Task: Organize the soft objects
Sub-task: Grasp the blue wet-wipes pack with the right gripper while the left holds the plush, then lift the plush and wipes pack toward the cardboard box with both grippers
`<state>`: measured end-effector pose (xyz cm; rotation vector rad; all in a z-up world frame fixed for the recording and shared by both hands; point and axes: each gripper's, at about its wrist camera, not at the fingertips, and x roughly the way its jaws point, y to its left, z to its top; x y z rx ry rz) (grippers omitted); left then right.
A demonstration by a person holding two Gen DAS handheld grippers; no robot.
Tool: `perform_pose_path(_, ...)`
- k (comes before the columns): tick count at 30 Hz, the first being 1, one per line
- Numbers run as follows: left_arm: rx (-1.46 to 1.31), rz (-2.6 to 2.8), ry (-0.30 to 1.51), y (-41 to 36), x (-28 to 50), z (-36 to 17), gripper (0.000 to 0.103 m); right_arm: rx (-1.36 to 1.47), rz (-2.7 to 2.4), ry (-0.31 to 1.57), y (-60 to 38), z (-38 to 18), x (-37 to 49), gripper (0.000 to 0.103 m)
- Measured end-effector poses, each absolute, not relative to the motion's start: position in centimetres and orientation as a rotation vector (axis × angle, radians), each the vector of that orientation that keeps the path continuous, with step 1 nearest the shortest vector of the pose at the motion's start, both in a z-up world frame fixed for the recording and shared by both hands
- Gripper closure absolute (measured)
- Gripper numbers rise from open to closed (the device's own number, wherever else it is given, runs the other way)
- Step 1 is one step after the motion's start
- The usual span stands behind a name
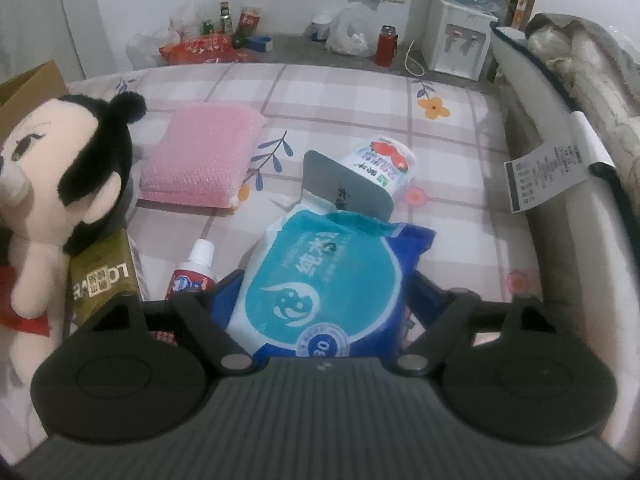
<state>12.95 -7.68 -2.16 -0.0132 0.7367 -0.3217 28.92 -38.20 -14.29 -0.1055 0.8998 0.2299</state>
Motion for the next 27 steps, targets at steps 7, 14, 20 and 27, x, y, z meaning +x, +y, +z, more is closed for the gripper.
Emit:
perform_pose_path(7, 0.004, -0.308, 0.705, -7.9, 12.6, -1.3, 0.025, -0.030, 0.221, 0.827, -39.2, -12.3, 27.2, 0.027)
perform_pose_path(14, -0.001, -0.305, 0.665, -8.0, 11.4, 0.2, 0.026, 0.079, 0.226, 0.703, -40.8, -8.3, 23.9, 0.027)
perform_pose_path(20, -0.025, -0.302, 0.599, -7.2, 9.0, 3.1, 0.026, 0.174, 0.258, 0.623, -42.3, -4.6, 19.9, 0.027)
perform_pose_path(27, -0.070, -0.227, 0.491, -4.0, 4.6, 7.4, 0.026, 0.223, 0.379, 0.538, -41.8, 0.1, 15.3, 0.027)
